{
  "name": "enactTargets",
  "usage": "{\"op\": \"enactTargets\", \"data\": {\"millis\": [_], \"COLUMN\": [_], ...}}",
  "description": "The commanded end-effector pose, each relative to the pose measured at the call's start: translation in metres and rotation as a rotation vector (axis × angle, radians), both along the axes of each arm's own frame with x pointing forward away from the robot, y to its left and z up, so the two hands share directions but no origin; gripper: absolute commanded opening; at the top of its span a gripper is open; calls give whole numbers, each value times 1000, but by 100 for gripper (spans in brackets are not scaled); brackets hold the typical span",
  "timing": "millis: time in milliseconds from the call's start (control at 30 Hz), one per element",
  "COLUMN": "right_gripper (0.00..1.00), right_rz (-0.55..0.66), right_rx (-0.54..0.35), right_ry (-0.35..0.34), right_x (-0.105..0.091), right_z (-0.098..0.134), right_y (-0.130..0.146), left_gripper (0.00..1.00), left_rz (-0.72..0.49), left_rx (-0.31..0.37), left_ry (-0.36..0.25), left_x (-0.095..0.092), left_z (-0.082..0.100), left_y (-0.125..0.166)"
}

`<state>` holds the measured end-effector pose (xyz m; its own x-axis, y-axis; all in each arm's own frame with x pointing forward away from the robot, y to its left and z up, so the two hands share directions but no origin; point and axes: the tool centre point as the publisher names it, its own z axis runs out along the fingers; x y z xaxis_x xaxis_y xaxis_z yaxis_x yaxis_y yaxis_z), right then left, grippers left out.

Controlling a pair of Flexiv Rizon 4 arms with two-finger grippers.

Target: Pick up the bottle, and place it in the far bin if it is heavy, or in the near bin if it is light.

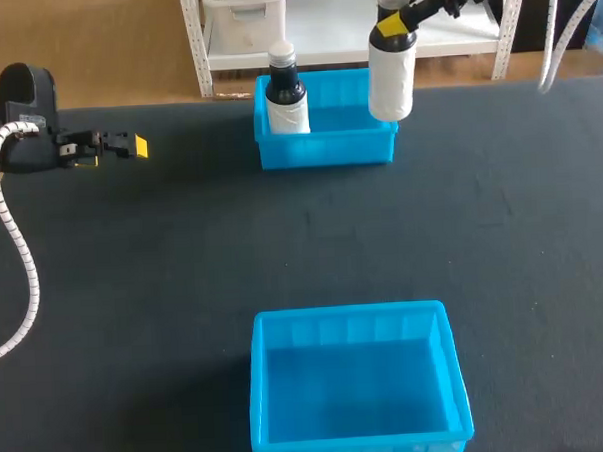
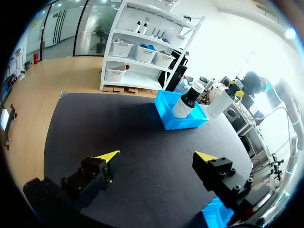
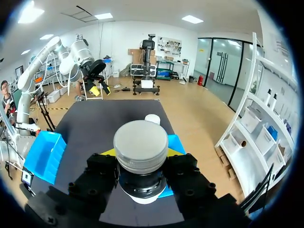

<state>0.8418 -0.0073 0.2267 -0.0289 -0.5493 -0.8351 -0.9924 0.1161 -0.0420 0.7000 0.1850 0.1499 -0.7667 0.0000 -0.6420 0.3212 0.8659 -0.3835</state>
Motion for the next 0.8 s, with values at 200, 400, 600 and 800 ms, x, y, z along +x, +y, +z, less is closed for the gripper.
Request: {"op": "enactTargets", "data": {"millis": [200,400,600,800], "right_gripper": [0,0,0,0], "right_rz": [42,68,89,117], "right_rx": [5,7,4,10], "right_ry": [19,20,22,29], "right_x": [18,25,31,36], "right_z": [-4,-8,-12,-17], "right_y": [8,16,21,25], "left_gripper": [100,100,100,100], "left_rz": [0,0,0,0], "left_rx": [0,0,0,0], "left_ry": [0,0,0,0], "left_x": [0,0,0,0], "left_z": [0,0,0,0], "left_y": [0,0,0,0]}}
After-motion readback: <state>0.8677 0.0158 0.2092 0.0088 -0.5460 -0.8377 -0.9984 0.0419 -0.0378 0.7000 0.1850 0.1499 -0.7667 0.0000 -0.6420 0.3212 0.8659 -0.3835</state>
